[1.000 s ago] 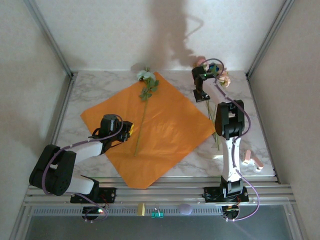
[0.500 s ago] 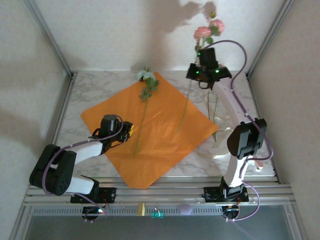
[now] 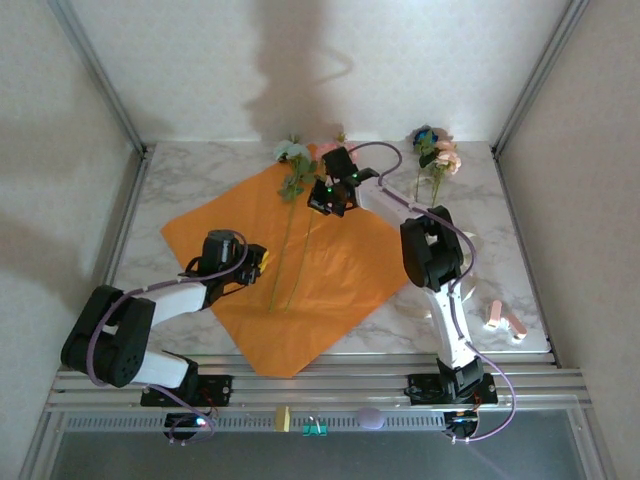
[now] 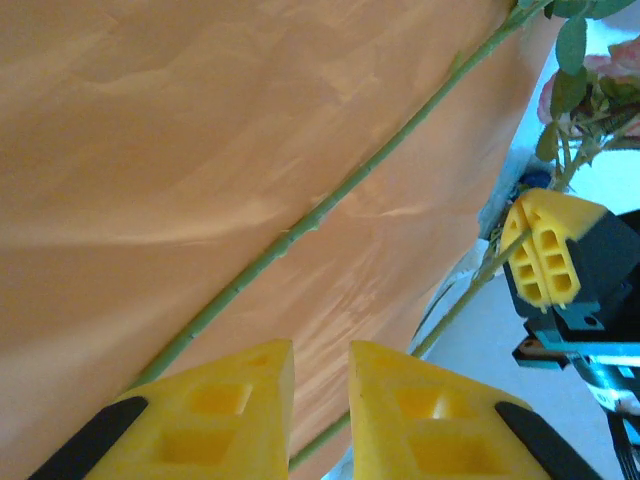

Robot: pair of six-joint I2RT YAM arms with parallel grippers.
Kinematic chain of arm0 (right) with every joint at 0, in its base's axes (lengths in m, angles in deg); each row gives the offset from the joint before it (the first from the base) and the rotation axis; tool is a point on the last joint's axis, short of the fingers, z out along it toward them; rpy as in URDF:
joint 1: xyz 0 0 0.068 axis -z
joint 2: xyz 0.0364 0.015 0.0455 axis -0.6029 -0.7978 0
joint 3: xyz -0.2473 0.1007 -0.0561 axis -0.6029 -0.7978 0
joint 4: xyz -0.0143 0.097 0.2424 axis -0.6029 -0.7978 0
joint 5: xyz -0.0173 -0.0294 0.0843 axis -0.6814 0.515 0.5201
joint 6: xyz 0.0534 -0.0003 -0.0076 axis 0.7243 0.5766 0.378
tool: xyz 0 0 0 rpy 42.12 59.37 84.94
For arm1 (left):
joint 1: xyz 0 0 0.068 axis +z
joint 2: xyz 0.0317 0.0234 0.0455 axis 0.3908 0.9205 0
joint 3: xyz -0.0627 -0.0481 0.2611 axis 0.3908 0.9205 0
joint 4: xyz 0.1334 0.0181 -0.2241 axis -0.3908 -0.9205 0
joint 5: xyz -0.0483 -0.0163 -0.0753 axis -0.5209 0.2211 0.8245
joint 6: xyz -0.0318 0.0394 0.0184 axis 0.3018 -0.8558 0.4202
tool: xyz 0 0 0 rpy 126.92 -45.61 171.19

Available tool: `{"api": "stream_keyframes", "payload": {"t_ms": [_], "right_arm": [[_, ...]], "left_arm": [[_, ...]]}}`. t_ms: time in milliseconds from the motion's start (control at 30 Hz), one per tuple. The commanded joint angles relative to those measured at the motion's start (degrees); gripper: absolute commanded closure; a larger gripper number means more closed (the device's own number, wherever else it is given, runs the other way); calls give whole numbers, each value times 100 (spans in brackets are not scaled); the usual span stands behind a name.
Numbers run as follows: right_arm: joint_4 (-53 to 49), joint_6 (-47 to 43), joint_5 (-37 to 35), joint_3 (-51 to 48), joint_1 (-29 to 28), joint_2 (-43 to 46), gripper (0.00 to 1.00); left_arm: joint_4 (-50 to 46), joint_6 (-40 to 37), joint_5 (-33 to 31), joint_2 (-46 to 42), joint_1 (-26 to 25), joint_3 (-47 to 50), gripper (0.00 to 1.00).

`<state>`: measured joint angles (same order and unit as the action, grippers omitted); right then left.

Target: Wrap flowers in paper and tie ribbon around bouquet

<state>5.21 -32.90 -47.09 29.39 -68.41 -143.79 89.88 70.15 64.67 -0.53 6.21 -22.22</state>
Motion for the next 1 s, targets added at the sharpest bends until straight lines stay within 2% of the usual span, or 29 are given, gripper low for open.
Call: {"api": "stream_keyframes", "payload": {"t_ms": [0, 167, 467, 533, 600, 667, 767, 967], "right_arm": [[-223, -198, 270, 631, 39, -362, 100], [-685, -491, 587, 1651, 6, -1177, 100], [-1014, -741, 1006, 2811, -183, -1972, 100], [-1237, -883, 987, 3087, -248, -2076, 92], [-1656, -1072, 784, 3355, -277, -2069, 70], [-1965, -1235, 427, 3327, -269, -1796, 59], [-1767, -1416, -110, 2444, -186, -752, 48], [-1901, -1802, -715, 1174, 468, 950, 43]], "left_arm": [[62, -123, 50, 44, -42, 55, 79], [21, -158, 70, 63, -43, 81, 79], [-51, -179, 99, 13, -42, 82, 79], [-58, -186, 98, -12, -43, 92, 79], [-76, -191, 94, -24, -43, 101, 79], [-82, -187, 87, -46, -43, 106, 79], [-85, -187, 82, -74, -43, 117, 79], [-26, -175, 86, -98, -43, 145, 79]]}}
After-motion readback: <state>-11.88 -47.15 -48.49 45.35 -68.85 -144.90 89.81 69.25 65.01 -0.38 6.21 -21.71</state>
